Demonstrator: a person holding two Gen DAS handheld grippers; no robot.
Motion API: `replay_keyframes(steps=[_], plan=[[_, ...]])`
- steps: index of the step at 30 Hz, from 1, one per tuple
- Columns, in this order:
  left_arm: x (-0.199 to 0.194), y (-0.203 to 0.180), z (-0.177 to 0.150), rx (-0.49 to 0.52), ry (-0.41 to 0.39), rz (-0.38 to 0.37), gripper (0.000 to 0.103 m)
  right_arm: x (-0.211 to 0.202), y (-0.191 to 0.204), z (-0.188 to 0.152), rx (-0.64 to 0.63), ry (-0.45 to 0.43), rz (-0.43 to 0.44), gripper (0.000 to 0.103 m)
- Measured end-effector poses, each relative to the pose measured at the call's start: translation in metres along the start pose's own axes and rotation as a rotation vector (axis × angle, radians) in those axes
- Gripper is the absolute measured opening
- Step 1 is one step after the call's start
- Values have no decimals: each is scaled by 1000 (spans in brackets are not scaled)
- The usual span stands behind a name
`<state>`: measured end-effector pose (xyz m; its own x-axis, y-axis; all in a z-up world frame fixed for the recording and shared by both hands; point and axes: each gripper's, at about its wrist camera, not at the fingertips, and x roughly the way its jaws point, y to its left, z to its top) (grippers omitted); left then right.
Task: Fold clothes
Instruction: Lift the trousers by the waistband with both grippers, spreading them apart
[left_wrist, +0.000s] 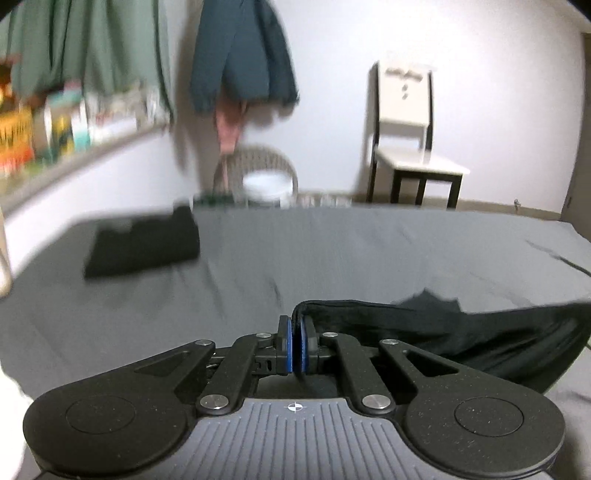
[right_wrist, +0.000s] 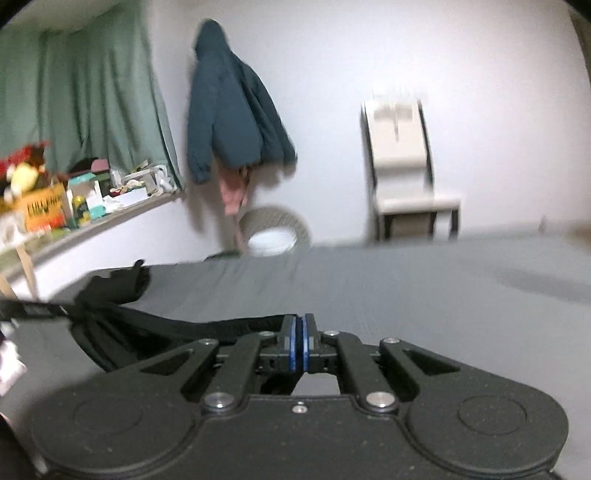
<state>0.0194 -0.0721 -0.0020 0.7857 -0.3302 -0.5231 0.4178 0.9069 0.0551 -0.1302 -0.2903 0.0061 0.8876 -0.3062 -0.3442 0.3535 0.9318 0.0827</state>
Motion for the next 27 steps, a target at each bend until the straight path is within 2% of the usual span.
replay_keyframes(steps=[2,7,15,19,23,27], plan=[[-17,1,8,23,-58,0,4,-20,3,10,-86,-63,-38,4],[-63,4,33,36,-199,-38,4,-64,14,37,-177,-188,-73,4],[-163,6,91,93,-482,-71,4,-134,20,93,-203,-404,-119,4],[-206,9,117,113,-581,-116,4,-174,17,126,-219,-511,-131,4],[-230,9,124,154,-629,-146,4,-206,9,144,-223,-550,-140,4],[-229,7,121,191,-615,-177,4,-194,3,137,-237,-488,-158,4]])
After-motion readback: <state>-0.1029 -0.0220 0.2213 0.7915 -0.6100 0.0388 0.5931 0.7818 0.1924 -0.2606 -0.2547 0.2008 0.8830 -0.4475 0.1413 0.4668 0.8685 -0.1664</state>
